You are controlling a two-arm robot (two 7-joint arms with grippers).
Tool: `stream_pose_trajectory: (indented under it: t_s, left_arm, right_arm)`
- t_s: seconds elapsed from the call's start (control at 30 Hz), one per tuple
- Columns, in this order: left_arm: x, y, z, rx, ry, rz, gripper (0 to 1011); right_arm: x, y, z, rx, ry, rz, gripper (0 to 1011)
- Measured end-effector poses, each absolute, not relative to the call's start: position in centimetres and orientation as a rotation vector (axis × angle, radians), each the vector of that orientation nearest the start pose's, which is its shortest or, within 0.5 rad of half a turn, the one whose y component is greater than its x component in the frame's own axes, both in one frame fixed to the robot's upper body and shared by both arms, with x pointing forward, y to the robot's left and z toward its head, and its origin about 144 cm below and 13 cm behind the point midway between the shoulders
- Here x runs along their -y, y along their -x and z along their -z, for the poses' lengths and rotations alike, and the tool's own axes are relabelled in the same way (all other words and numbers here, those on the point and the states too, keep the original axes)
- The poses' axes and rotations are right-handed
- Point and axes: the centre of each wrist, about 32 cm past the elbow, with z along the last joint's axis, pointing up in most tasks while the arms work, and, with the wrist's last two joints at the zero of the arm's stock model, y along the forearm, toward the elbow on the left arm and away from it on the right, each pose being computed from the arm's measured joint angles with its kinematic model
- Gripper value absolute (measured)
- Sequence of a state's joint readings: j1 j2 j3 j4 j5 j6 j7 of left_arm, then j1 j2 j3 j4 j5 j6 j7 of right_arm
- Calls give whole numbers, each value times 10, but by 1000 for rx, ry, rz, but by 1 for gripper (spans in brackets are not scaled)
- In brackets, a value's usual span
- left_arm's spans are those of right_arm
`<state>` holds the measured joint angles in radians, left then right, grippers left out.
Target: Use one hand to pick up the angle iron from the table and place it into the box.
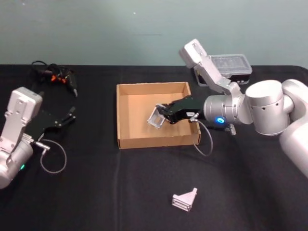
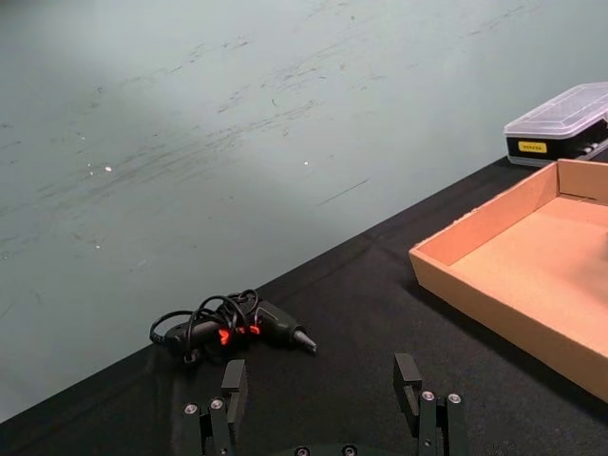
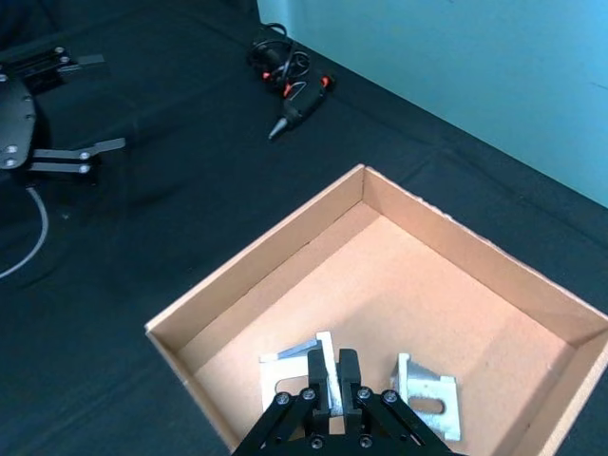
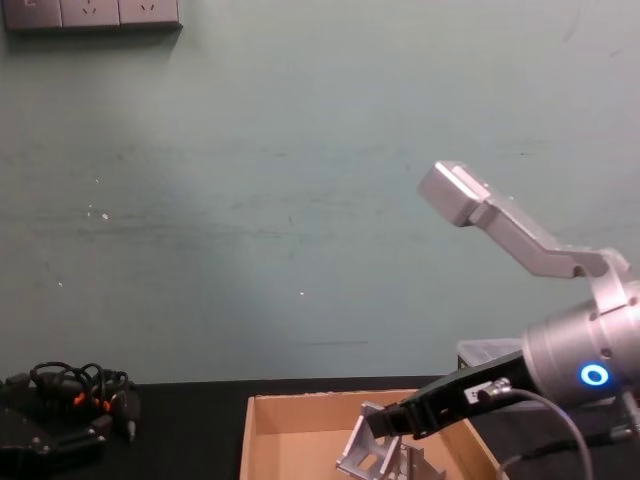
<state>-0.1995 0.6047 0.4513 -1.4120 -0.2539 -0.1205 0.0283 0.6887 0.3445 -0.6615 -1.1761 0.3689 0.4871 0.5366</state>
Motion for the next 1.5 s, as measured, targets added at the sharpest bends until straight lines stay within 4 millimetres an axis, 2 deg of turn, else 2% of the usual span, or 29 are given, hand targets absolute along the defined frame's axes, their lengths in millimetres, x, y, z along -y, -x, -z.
stream_pose_trajectory:
  t_s: [0.47,1.33,1.47,1.5]
  left_arm:
    - [-310,-489,-1140,285,-304,-1248,1011]
    - [-310,-489,-1140,285,-305,-1248,1012]
    - [-310,-489,-1140,285,-304,-1248,1012]
    - [-310,-489,-1140,285,-304,-1248,1011]
  right_arm:
    - [182,-625,-1221,-176,528,671,79]
    - [175,-627,-1218,-183,572,679,79]
    - [175,-627,-1218,-182,572,680,158]
    - [175,-627,-1218,-182,572,680,211]
